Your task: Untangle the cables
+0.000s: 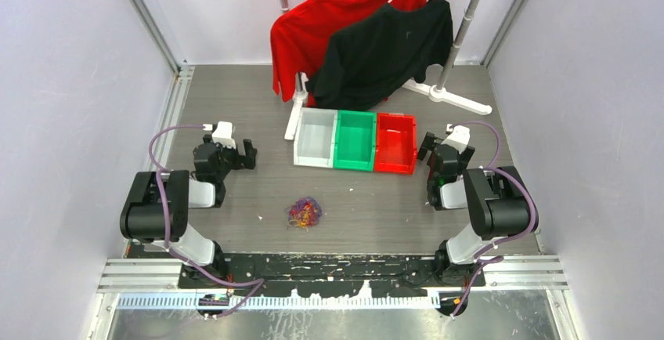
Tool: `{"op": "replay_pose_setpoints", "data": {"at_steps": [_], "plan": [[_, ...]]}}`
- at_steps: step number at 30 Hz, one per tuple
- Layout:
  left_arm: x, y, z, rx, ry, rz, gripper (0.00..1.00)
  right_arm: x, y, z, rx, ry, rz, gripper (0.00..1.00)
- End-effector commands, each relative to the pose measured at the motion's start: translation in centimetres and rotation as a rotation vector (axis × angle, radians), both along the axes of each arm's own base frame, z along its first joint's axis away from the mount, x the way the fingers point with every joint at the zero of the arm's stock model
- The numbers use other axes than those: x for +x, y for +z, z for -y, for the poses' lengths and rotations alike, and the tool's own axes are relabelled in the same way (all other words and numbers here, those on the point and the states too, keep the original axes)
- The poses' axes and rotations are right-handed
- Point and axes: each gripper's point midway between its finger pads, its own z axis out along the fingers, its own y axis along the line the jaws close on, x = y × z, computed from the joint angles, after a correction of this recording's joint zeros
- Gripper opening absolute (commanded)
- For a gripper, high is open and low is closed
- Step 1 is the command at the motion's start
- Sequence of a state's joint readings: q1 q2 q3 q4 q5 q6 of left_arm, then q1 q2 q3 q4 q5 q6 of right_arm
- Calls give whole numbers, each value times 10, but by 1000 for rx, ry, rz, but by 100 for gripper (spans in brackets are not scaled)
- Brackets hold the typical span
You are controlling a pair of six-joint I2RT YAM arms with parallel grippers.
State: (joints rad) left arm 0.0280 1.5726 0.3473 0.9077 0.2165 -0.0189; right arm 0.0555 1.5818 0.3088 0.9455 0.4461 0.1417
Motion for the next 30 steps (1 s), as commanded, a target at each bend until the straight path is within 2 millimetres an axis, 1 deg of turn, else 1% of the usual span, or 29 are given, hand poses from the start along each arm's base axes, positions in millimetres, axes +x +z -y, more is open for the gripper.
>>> {"op": "replay_pose_setpoints", "data": {"at_steps": [1, 11, 14, 15, 16, 17, 18, 19, 22, 24, 25, 27, 28, 30], "plan": [[9, 20, -3, 15, 10, 73, 99, 12, 26, 1, 10, -8, 91, 100], [9, 20, -3, 15, 12, 71, 100, 12, 25, 0, 14, -6, 84, 100], [9, 20, -3, 15, 12, 72, 99, 11, 26, 11, 42, -55, 93, 100], [9, 20, -3, 14, 11, 73, 99, 8, 29, 17, 42, -98, 103, 100], [9, 21, -3, 13, 8, 76, 100, 6, 31, 18, 51, -108, 104, 100], [8, 22, -2, 10, -3, 70, 99, 6, 38, 17, 40, -94, 123, 100], [9, 25, 0, 8, -17, 60, 100, 2, 43, 20, 17, -134, 122, 100], [10, 30, 1, 6, -28, 48, 100, -6, 49, 27, 1, -209, 106, 100], [12, 42, 12, 7, -103, -15, 99, -15, 82, 41, 18, -339, 135, 100], [9, 44, 23, 24, -204, -102, 100, -20, 100, 42, 70, -381, 145, 100], [2, 44, 31, 26, -272, -162, 99, -23, 106, 40, 103, -386, 141, 100], [-7, 53, 40, 24, -362, -247, 99, -22, 121, 29, 192, -350, 169, 100], [-10, 58, 42, 22, -383, -271, 100, -18, 128, 20, 251, -313, 189, 100], [-21, 67, 46, 15, -426, -302, 100, -12, 139, -5, 370, -200, 214, 100]]}}
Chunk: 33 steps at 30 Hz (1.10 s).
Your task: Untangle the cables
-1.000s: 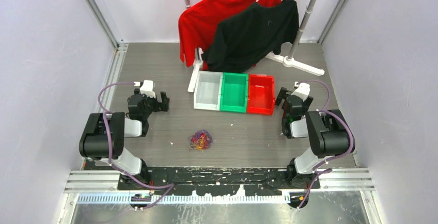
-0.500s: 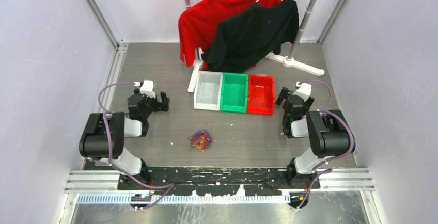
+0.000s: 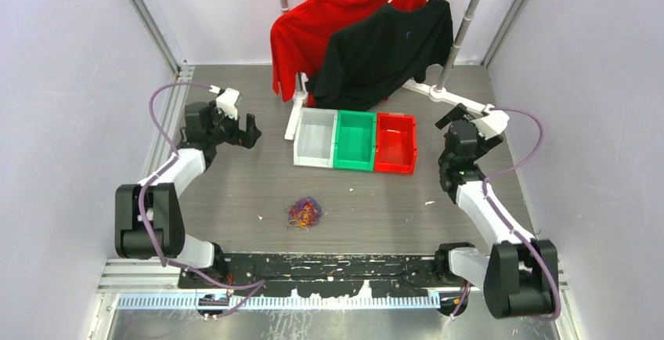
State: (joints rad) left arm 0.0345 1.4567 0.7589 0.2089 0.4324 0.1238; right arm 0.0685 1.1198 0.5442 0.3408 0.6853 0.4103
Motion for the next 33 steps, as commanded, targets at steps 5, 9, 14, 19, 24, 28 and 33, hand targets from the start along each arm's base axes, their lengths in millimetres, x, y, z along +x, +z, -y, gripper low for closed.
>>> {"op": "replay_pose_setpoints", "data": {"at_steps": [5, 9, 14, 19, 24, 28, 33], "plan": [[-88, 21, 37, -61, -315, -271, 100, 2, 13, -124, 340, 552, 4, 100], [-117, 33, 51, -113, -421, -323, 99, -25, -3, -211, 197, 795, -117, 95], [-151, 37, 68, -143, -528, -387, 99, -76, -14, -306, 115, 1095, -192, 92], [-191, 36, 94, -106, -636, -400, 99, -115, -32, -363, 46, 1269, -267, 91], [-214, 18, 112, 0, -705, -383, 100, -126, -48, -372, 40, 1281, -307, 89], [-223, 6, 121, 69, -770, -368, 100, -119, -49, -353, 28, 1201, -259, 87], [-224, -13, 131, 122, -814, -400, 94, -115, -48, -343, 34, 1168, -256, 85]]}}
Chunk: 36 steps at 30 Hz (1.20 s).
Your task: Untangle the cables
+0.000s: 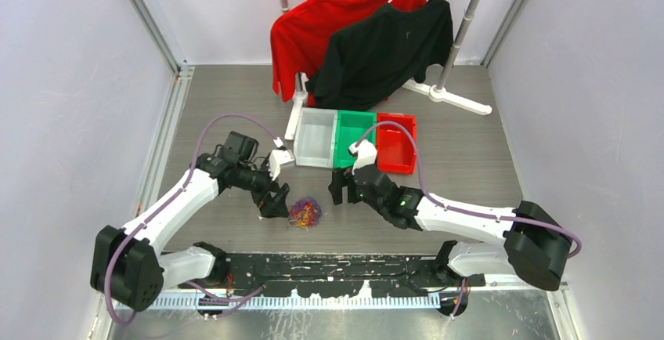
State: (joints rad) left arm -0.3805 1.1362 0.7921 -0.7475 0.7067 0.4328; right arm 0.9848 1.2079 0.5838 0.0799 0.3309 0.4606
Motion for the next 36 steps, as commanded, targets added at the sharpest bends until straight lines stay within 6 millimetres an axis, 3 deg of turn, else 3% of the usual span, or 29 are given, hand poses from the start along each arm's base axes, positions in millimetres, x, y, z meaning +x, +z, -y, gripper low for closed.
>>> {"op": "replay_pose_setpoints", "data": {"at_steps": [1, 10, 19, 24, 26, 31, 36], "plan": [[8, -13, 9, 44, -50, 46, 92, 14, 26, 3, 58, -65, 67, 85], [-1, -31, 20, 114, -147, 47, 80, 17, 35, 14, 43, -106, 89, 76], [2, -53, 25, 171, -177, 21, 42, 15, 37, 26, 54, -134, 100, 64], [12, -42, 26, 181, -161, 60, 14, 13, 40, 26, 62, -128, 102, 61], [13, -34, 26, 170, -160, 78, 9, 12, 40, 25, 64, -121, 102, 61], [10, -18, 29, 134, -154, 96, 0, 11, 40, 21, 78, -101, 94, 59], [8, -15, 28, 139, -149, 80, 0, 9, 43, 15, 96, -83, 90, 57]]}}
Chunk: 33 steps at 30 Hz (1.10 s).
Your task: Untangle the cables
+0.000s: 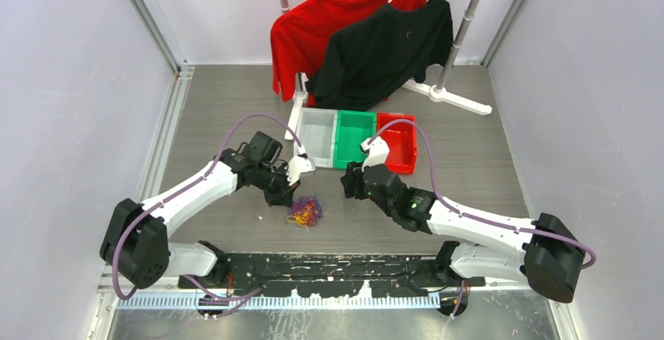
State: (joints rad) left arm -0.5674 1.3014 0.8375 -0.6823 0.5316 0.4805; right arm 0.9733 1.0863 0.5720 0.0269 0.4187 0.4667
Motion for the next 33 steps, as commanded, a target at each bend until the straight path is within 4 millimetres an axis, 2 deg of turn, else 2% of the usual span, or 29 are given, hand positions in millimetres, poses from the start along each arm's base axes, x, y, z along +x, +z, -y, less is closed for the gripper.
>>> {"op": "replay_pose_setpoints", "data": {"at_steps": [1, 4, 9, 12, 17, 20, 28, 33], "plan": [[2, 18, 5, -30, -6, 21, 0, 3, 17, -8, 68, 10, 29, 56], [4, 33, 3, -34, 7, 55, 0, 1, 21, -13, 81, 31, 30, 58], [16, 67, -1, -23, 68, 117, 0, -5, 36, -31, 140, 132, 55, 75], [20, 86, -7, -6, 121, 148, 0, -7, 52, -43, 185, 185, 85, 81], [19, 115, -12, -18, 175, 169, 0, -10, 82, -66, 271, 276, 140, 85], [17, 128, -10, -48, 192, 164, 0, -16, 93, -80, 309, 342, 161, 87], [17, 162, 3, -132, 217, 143, 0, -37, 101, -125, 366, 500, 178, 89], [19, 196, 12, -192, 212, 158, 0, -38, 105, -146, 394, 548, 189, 88]]}}
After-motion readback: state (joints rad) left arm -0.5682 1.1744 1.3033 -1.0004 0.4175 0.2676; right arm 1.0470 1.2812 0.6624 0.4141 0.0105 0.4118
